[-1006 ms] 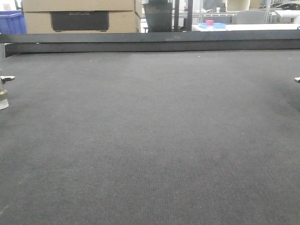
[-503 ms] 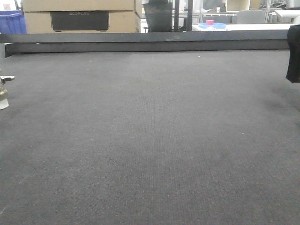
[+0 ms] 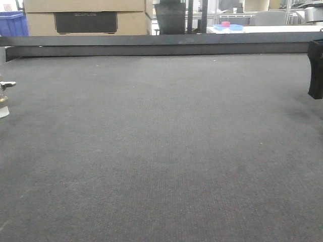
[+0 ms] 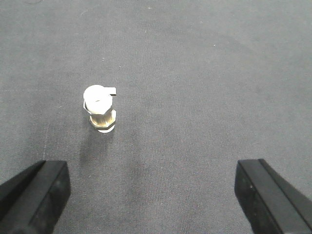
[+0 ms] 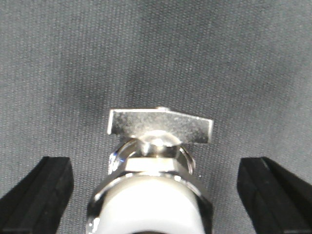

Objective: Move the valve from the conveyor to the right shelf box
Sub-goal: 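Close the right gripper around the white-capped silver valve, then lower the left gripper onto the second silver valve and close it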

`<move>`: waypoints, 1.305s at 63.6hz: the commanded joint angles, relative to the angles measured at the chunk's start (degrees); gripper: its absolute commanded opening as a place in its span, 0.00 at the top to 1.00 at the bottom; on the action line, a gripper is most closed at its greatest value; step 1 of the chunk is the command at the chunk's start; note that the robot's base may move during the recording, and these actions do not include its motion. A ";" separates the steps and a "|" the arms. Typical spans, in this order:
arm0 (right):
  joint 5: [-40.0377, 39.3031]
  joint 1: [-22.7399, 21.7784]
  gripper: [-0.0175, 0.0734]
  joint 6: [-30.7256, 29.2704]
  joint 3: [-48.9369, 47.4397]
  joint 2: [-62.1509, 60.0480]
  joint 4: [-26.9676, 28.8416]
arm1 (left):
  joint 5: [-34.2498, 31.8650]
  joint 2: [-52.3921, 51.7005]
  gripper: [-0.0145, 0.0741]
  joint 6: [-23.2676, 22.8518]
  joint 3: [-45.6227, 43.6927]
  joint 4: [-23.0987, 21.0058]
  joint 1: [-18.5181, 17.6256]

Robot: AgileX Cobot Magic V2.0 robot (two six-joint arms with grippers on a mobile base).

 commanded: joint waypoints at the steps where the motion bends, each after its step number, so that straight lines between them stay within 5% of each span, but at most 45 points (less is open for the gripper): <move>1: -0.26 -0.11 0.25 -0.55 -0.52 0.00 -0.75 | -0.42 -0.06 0.18 -0.07 -0.45 0.03 -0.45; 8: -0.07 -0.11 0.44 -0.55 -0.52 0.00 -0.75 | -0.07 -0.07 0.18 -0.07 -0.45 0.03 -0.45; 22: 2.79 -0.11 0.99 -0.55 -0.81 -0.33 -0.75 | 2.14 0.21 0.18 -0.07 -0.69 0.14 -0.45; 49: -0.02 -0.11 0.98 -0.55 2.71 -15.28 2.92 | 15.94 15.86 0.18 2.63 -16.79 3.40 1.44; 55: -0.11 -0.11 0.98 -0.55 4.50 -17.87 3.15 | 17.86 21.01 0.18 6.25 -20.65 0.94 5.57; 67: -1.57 -0.11 0.98 -0.55 8.14 -21.75 3.86 | 17.86 30.24 0.18 15.67 -26.92 -10.69 14.82; 83: -1.57 -0.11 0.98 -0.55 9.13 -22.48 4.60 | 17.86 40.94 0.18 18.20 -29.02 -9.78 14.86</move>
